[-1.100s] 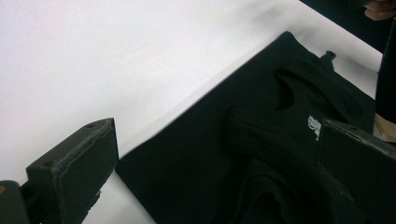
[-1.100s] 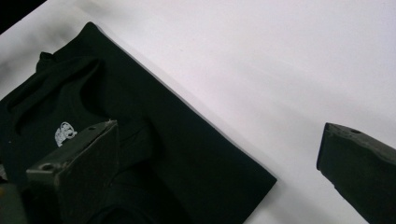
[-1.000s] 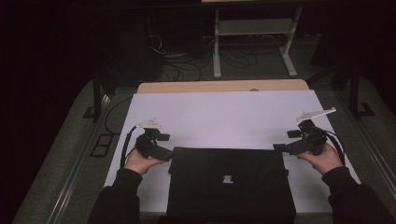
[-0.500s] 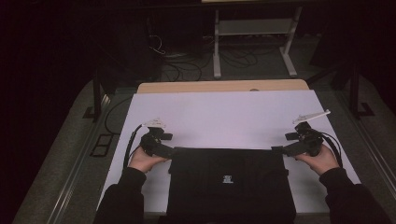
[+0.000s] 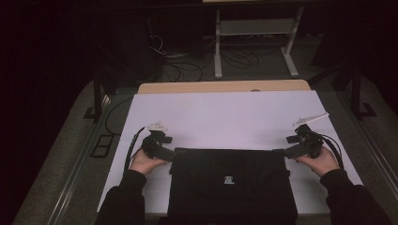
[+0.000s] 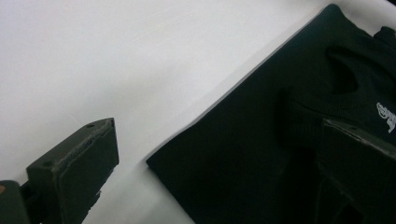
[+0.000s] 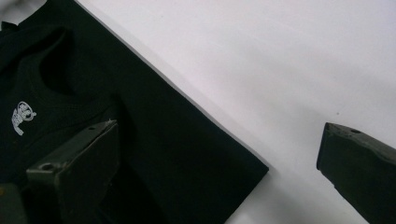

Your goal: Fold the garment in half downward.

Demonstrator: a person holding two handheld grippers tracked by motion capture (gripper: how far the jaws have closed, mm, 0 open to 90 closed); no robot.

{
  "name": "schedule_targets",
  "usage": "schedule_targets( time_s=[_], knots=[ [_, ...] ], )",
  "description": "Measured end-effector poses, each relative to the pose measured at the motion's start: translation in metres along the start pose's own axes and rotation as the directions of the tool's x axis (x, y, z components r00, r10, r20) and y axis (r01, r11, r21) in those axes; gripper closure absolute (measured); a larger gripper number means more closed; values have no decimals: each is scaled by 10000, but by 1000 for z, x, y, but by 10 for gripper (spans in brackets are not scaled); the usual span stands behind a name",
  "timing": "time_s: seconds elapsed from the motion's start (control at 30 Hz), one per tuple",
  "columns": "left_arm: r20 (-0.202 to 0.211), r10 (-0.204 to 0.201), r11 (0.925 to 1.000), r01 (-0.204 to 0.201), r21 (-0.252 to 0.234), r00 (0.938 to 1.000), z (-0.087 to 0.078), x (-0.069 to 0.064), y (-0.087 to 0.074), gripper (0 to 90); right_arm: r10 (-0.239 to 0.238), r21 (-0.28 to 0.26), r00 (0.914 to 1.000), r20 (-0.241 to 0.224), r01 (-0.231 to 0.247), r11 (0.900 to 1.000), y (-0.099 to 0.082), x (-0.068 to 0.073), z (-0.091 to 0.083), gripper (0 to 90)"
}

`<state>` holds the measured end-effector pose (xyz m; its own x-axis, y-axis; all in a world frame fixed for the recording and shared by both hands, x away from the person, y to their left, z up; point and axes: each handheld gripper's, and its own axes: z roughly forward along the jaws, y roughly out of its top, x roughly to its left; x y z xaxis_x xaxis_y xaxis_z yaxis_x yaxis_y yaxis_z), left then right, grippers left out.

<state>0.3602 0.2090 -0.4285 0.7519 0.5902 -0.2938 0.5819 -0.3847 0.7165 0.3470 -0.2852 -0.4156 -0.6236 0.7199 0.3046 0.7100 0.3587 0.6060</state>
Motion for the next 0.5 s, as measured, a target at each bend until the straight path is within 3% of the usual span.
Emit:
schedule_targets(
  time_s=[0.37, 0.5],
  knots=[
    [-92, 74, 9984, -69, 566, 9999, 7, 1, -4, 0, 109, 263, 9999, 36, -110, 9996, -6, -6, 4, 0],
    [-64, -7, 9984, 10, 571, 10000, 7, 3, -6, 0, 76, 397, 9999, 126, -81, 9992, -9, -8, 7, 0]
  ],
)
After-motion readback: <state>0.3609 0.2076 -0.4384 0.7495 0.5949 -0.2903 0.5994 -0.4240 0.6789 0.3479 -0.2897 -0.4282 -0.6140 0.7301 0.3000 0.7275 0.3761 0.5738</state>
